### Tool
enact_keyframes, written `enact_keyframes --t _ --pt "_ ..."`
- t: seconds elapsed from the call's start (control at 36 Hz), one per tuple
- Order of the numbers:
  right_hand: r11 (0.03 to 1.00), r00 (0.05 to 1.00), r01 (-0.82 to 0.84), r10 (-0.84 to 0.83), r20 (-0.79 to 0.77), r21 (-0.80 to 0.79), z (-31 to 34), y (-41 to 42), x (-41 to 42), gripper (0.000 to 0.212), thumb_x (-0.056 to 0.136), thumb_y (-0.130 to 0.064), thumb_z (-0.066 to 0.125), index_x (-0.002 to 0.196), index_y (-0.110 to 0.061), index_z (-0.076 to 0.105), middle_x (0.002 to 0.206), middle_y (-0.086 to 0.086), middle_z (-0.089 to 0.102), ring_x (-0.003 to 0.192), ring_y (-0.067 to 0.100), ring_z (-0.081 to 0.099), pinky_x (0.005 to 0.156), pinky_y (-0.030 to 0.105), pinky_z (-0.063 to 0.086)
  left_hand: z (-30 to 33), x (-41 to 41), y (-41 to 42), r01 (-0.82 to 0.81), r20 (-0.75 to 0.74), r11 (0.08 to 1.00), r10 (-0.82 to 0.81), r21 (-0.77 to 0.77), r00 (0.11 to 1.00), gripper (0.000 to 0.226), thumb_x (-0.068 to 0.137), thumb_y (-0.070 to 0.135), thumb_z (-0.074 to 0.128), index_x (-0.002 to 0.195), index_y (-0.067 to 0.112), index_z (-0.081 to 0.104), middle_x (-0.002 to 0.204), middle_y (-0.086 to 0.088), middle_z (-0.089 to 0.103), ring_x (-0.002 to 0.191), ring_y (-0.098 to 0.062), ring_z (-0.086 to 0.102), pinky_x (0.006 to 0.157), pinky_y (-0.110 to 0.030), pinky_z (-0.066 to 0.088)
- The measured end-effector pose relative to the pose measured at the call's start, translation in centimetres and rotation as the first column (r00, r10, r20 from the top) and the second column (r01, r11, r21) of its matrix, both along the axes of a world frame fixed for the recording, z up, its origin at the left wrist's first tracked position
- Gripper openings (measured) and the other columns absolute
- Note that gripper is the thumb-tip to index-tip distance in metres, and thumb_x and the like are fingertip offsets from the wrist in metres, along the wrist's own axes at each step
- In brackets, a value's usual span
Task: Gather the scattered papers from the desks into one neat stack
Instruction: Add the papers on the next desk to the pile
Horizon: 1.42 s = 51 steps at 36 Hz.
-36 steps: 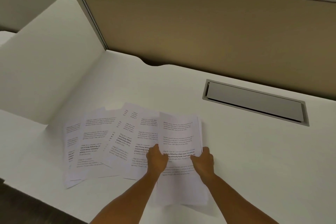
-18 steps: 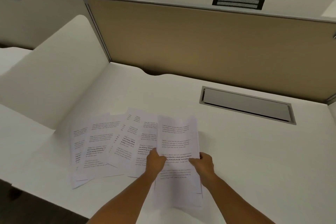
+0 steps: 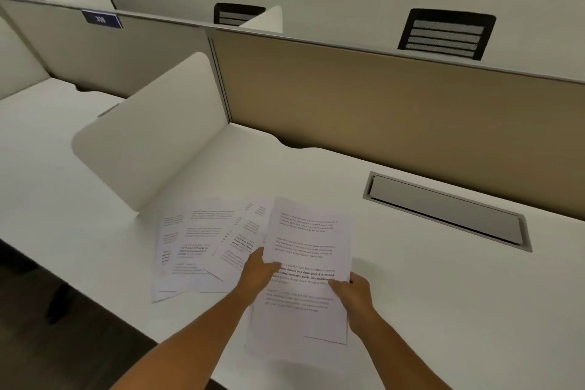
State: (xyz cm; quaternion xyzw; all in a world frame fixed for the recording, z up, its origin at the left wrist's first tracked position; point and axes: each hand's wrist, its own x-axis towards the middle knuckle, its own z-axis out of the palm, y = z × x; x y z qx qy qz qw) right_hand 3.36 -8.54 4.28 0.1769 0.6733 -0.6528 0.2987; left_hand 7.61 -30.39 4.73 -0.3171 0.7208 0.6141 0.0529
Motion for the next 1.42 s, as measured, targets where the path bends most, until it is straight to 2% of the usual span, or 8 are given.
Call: enact_keyframes --t 0.17,0.47,0.72,0.89,1.0,1.08,1.28,1.42 --pt "0.998 0.999 -0.042 0.042 -0.011 -0.051 1.4 -0.6 0.1 0.025 0.088 -0.001 0.069 0.089 -0.025 0.074 0.086 -0.002 0.08 0.085 0.025 0.075 0.06 0.028 0.061 1.1 1.1 -0.6 -0.042 -0.045 0.999 0.04 -0.033 0.998 0.047 0.088 0.005 0.068 0.133 0.009 0.055 0.127 -0.008 0.066 0.112 -0.025 0.064 0.098 -0.039 0.052" --pt "1.0 1.0 -0.007 0.007 -0.008 0.006 0.4 -4.9 -1.2 0.024 0.088 -0.001 0.068 0.089 -0.024 0.074 0.087 -0.002 0.079 0.083 0.022 0.075 0.06 0.027 0.061 -0.8 -0.9 -4.7 -0.041 -0.012 0.997 0.041 -0.059 0.999 0.042 0.087 0.008 0.07 0.127 0.012 0.06 0.12 -0.003 0.069 0.106 -0.02 0.066 0.09 -0.032 0.054" --pt "0.983 0.998 0.048 -0.055 0.037 0.179 -3.7 -9.2 -2.5 0.018 0.09 0.003 0.061 0.092 -0.009 0.074 0.097 0.015 0.076 0.097 0.037 0.071 0.088 0.047 0.058 -4.7 -3.7 -7.7 0.072 0.068 0.995 -0.068 -0.069 0.995 0.033 0.09 0.01 0.064 0.122 0.012 0.06 0.118 -0.001 0.067 0.104 -0.016 0.064 0.082 -0.022 0.052" --pt "0.923 0.988 0.112 -0.142 0.055 0.367 -6.3 -11.5 -3.6 0.017 0.086 0.005 0.062 0.099 0.012 0.068 0.097 0.024 0.073 0.081 0.029 0.07 0.073 0.035 0.057 -6.9 -5.4 -9.6 0.122 0.11 0.99 -0.114 -0.074 0.987 0.028 0.09 0.01 0.063 0.116 0.018 0.06 0.105 0.009 0.065 0.09 -0.003 0.061 0.066 -0.008 0.046" --pt "0.807 0.985 0.079 -0.152 0.077 0.585 -7.2 -13.1 -4.1 0.009 0.084 -0.008 0.064 0.086 -0.007 0.073 0.108 0.019 0.066 0.095 0.035 0.066 0.093 0.046 0.056 -8.0 -6.1 -10.6 0.186 0.149 0.979 -0.173 -0.08 0.974 0.025 0.089 0.01 0.065 0.113 0.016 0.061 0.108 0.005 0.067 0.087 -0.003 0.062 0.062 -0.006 0.045" --pt "0.739 0.991 0.007 -0.095 0.094 0.674 -7.7 -14.3 -4.8 0.017 0.086 -0.009 0.062 0.101 -0.006 0.07 0.121 0.02 0.059 0.115 0.035 0.055 0.107 0.046 0.044 -9.0 -6.7 -11.0 0.2 0.17 0.974 -0.18 -0.104 0.969 0.024 0.09 0.008 0.063 0.113 0.013 0.061 0.11 0.004 0.067 0.087 -0.005 0.061 0.061 -0.005 0.044" --pt "0.688 0.978 -0.072 -0.093 0.186 0.722 -7.7 -16.2 -5.9 0.051 0.091 -0.015 0.058 0.141 -0.012 0.049 0.153 0.018 0.025 0.132 0.037 0.032 0.104 0.039 0.037 -9.7 -8.1 -10.5 0.239 0.259 0.948 -0.182 -0.209 0.949 0.04 0.09 0.016 0.062 0.127 0.007 0.051 0.13 -0.012 0.047 0.121 -0.027 0.047 0.103 -0.036 0.044" --pt "0.675 0.976 -0.087 -0.088 0.197 0.733 -8.4 -16.9 -6.1 0.048 0.087 -0.015 0.063 0.133 -0.01 0.051 0.149 0.015 0.024 0.127 0.037 0.031 0.094 0.039 0.04 -9.8 -8.6 -10.2 0.262 0.282 0.933 -0.189 -0.248 0.941 0.051 0.09 0.022 0.066 0.134 0.009 0.043 0.142 -0.013 0.034 0.129 -0.03 0.035 0.108 -0.039 0.037"
